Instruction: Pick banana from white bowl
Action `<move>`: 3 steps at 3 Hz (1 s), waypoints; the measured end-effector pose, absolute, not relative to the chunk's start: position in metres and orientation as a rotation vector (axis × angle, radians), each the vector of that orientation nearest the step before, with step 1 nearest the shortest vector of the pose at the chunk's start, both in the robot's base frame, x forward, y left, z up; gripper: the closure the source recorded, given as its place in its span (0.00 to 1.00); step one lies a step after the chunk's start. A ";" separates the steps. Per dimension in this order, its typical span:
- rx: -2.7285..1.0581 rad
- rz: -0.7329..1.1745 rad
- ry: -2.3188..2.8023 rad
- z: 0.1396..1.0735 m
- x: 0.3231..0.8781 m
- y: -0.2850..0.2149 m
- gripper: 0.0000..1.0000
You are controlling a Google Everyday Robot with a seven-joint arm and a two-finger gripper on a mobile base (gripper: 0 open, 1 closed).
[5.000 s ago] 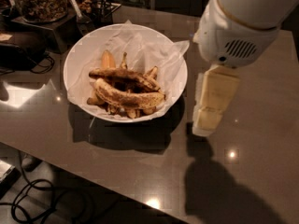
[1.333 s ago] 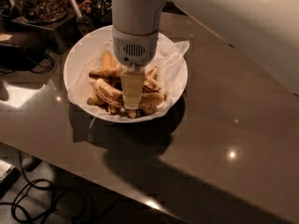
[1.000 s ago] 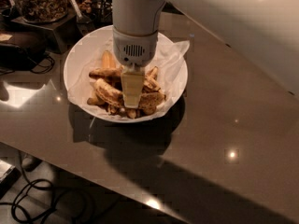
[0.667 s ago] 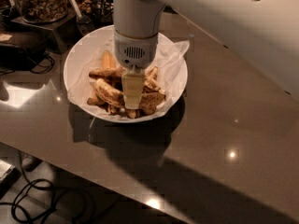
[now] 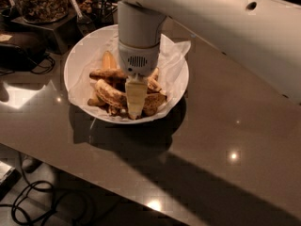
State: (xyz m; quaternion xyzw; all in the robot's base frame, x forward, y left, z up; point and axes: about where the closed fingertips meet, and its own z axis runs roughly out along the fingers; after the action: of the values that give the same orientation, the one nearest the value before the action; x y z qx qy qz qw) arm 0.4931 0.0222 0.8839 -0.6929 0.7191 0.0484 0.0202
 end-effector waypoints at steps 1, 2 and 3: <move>-2.149 0.148 2.251 0.872 0.493 0.015 0.69; -2.144 0.139 2.263 0.869 0.492 0.010 0.91; -2.144 0.139 2.264 0.869 0.492 0.010 1.00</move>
Offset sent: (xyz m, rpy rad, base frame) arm -0.0129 -0.0340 -0.0273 -0.0761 0.0507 -0.0301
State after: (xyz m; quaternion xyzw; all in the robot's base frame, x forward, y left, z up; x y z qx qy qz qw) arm 0.4918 0.0102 0.8693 -0.6869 0.7253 0.0444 0.0104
